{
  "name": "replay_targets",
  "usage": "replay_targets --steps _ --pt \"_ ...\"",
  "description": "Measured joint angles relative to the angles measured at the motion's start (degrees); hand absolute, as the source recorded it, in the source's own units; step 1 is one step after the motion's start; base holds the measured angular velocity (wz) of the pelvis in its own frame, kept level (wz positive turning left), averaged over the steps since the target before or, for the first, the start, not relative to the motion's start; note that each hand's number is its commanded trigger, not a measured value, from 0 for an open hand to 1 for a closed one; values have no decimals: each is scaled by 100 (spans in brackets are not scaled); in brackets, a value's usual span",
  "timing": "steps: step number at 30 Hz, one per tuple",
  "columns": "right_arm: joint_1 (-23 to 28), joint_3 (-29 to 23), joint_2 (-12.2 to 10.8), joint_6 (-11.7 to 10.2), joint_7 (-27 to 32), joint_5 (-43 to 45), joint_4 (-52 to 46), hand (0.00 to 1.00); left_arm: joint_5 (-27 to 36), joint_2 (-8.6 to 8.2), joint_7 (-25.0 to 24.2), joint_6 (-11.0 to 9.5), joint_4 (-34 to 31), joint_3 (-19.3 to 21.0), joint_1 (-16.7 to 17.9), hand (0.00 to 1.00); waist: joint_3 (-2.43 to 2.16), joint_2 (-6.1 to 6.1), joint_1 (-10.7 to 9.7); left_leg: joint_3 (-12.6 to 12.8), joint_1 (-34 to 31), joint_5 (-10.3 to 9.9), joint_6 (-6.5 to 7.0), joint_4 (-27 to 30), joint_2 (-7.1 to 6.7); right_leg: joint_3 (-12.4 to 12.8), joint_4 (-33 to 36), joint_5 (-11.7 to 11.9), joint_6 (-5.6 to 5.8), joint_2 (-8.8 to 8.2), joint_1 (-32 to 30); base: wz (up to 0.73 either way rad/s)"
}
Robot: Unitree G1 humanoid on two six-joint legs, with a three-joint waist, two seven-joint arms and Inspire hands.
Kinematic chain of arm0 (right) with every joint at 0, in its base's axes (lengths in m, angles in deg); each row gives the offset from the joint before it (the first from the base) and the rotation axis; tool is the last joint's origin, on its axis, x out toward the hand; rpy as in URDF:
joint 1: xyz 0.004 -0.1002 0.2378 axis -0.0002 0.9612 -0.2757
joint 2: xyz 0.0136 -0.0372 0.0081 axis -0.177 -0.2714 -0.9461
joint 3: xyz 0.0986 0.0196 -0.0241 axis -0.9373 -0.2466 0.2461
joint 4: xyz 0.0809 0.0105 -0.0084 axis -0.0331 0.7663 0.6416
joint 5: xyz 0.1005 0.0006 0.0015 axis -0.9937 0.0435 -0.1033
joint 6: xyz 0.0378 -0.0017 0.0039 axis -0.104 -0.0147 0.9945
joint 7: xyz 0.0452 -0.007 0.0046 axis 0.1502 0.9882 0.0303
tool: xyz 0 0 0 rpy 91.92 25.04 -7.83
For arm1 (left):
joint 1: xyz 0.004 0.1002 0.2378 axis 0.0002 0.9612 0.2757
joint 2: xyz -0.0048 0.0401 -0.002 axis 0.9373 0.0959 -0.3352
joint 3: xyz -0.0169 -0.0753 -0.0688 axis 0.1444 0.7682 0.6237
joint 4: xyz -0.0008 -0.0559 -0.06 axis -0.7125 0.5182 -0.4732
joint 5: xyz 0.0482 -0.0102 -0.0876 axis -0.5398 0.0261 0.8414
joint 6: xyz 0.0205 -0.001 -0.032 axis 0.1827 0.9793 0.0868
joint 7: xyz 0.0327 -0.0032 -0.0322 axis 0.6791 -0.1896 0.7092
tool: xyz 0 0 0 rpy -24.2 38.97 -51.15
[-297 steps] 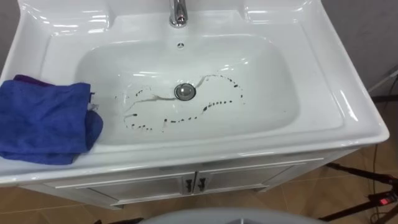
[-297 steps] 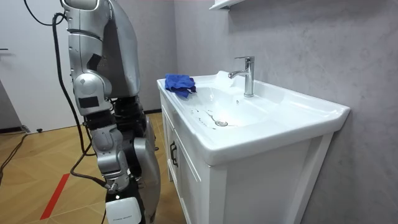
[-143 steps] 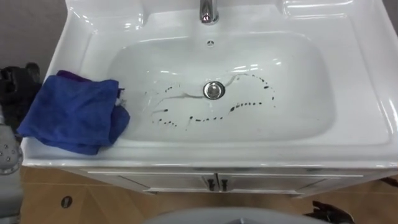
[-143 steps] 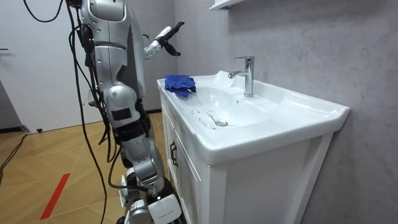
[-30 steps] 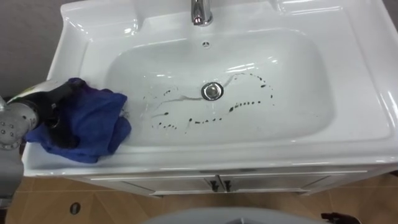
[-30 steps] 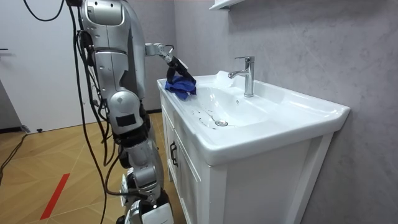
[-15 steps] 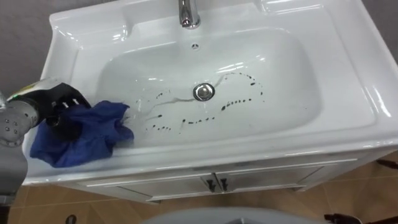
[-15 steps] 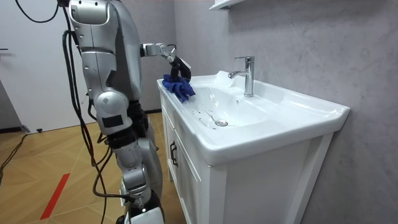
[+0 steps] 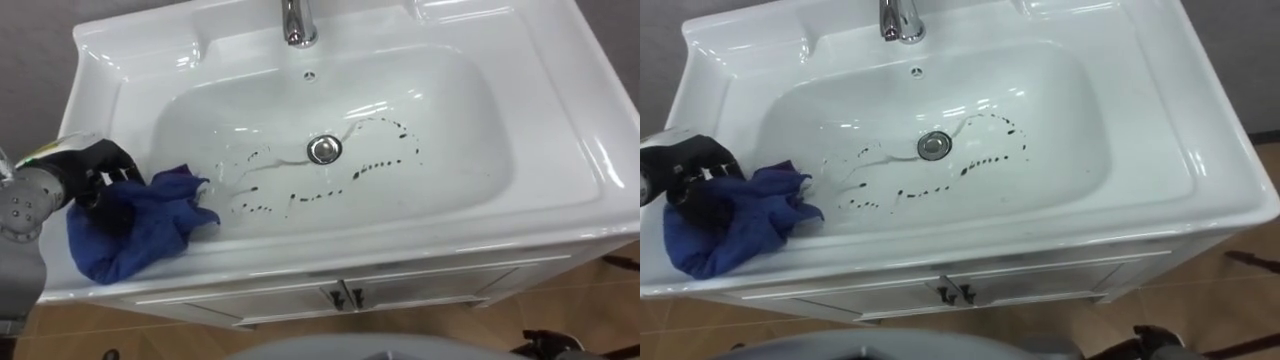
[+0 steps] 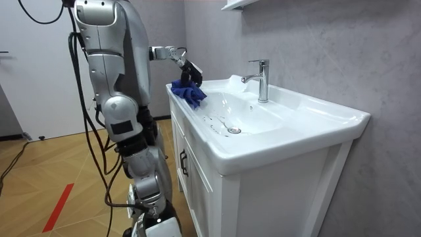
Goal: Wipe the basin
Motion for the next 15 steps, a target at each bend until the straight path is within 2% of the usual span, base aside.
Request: replay_targets --steps 3,7,9,12,15 --pt "0 -13 -2 -6 5 97 34 0 -301 -189 117 -114 -47 -1 5 100 -8 -16 23 -4 15 0 0 3 -3 2 -4 0 0 -1 18 0" --pt "10 -12 -5 -85 9 286 60 0 -651 -295 239 -287 -161 -15 150 100 -8 -16 3 -3 30 0 0 3 1 7 4 3 -5 5 20 -1" --pt "42 -8 -6 -94 2 328 58 0 -1019 -440 266 -380 -252 -27 195 100 -7 -17 -2 -4 29 0 0 5 6 22 5 3 -5 11 18 -3" --pt "45 -9 -9 -103 5 323 68 0 -1350 -461 353 -455 -363 -195 198 100 9 -42 -13 1 13 0 0 5 7 7 -1 3 -5 9 3 2" --pt "44 -6 -15 -204 10 358 68 0 -1796 -527 457 -546 -518 -375 215 100 19 -90 -11 5 -9 0 0 6 7 3 -2 4 -6 9 -30 0"
